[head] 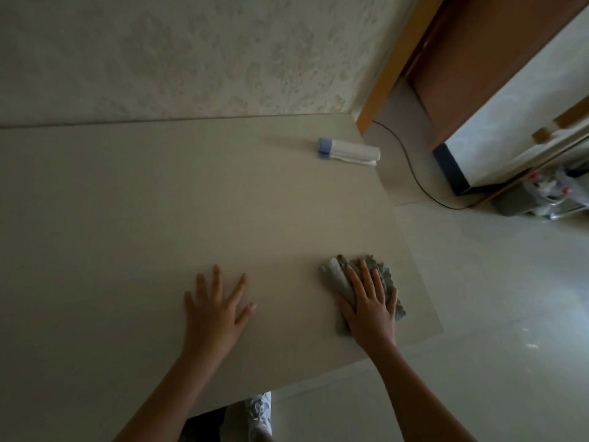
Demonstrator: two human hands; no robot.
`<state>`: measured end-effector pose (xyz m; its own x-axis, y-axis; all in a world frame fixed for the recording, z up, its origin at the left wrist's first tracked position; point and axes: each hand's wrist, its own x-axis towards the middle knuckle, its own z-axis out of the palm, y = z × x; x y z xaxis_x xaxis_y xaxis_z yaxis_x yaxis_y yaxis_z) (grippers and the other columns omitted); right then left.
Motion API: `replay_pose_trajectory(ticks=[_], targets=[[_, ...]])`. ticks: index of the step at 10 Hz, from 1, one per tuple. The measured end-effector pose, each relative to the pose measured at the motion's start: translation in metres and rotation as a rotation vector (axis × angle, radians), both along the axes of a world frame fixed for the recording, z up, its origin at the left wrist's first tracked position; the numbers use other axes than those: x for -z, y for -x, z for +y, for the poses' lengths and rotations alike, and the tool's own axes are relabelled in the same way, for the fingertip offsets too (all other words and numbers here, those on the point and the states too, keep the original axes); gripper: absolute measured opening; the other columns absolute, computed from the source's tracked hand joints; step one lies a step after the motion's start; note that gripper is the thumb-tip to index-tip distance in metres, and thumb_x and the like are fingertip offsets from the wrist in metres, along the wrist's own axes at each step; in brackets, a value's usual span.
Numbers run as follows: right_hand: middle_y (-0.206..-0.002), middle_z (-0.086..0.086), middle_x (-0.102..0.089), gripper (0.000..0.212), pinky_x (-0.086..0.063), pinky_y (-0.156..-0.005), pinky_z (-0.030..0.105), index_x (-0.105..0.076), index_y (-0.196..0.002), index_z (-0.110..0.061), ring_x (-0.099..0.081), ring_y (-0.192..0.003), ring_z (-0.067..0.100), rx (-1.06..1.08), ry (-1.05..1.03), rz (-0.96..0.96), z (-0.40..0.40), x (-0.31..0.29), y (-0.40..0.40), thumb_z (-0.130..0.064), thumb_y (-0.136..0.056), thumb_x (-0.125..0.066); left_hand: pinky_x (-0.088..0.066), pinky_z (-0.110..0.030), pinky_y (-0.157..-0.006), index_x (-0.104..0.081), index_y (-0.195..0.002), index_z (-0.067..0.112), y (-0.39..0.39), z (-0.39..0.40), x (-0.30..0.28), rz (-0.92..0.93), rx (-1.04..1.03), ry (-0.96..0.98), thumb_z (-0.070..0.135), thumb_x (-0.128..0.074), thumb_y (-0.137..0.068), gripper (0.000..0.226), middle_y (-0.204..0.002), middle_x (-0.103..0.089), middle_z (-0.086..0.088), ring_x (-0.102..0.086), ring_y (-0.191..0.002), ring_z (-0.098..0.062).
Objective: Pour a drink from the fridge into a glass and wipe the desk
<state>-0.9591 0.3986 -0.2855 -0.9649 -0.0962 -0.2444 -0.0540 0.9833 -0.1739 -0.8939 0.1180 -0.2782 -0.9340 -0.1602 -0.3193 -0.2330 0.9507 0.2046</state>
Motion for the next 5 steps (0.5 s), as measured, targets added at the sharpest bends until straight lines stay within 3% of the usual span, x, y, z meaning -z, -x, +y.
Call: replay_pose_trajectory(ticks=[2, 3, 4, 5], targets=[[-0.150, -0.016, 0.025, 0.080, 0.011, -0.107, 0.062, 0.015, -0.136, -0.056, 0.022, -0.140, 0.014, 0.010, -0.019, -0.143, 0.008, -0.011, 0.008, -0.084, -0.073, -0.025, -0.039, -0.061, -0.085, -0.065, -0.117, 0.028, 0.010, -0.008, -0.012, -0.055, 0.035, 0.017, 0.068, -0.004, -0.086, 0.079, -0.123, -0.056, -0.028, -0.055, -0.102, -0.053], [-0.152, -0.012, 0.024, 0.081, 0.008, -0.107, 0.066, 0.014, -0.137, -0.055, 0.020, -0.141, 0.018, -0.005, -0.069, -0.194, 0.002, -0.018, 0.012, -0.087, -0.069, -0.015, -0.047, -0.052, -0.076, -0.068, -0.112, 0.029, 0.013, -0.013, -0.014, -0.072, 0.081, 0.029, 0.072, -0.006, -0.084, 0.080, -0.117, -0.059, -0.028, -0.058, -0.093, -0.051], [-0.157, -0.007, 0.012, 0.077, 0.004, -0.104, 0.070, 0.005, -0.141, -0.051, 0.009, -0.144, 0.023, -0.008, -0.126, -0.269, -0.003, -0.033, 0.026, -0.084, -0.074, -0.014, -0.047, -0.042, -0.085, -0.054, -0.127, 0.039, 0.025, -0.022, -0.035, -0.121, 0.112, 0.040, 0.078, -0.007, -0.073, 0.082, -0.135, -0.048, -0.020, -0.054, -0.109, -0.041], [-0.156, 0.000, -0.018, 0.066, -0.003, -0.104, 0.071, -0.017, -0.143, -0.045, -0.016, -0.142, 0.027, -0.096, -0.163, -0.283, -0.003, -0.049, 0.032, -0.072, -0.084, -0.027, -0.039, -0.035, -0.094, -0.040, -0.135, 0.040, 0.018, -0.030, -0.045, -0.216, 0.101, 0.017, 0.078, -0.009, -0.075, 0.078, -0.142, -0.038, -0.002, -0.046, -0.122, -0.025]])
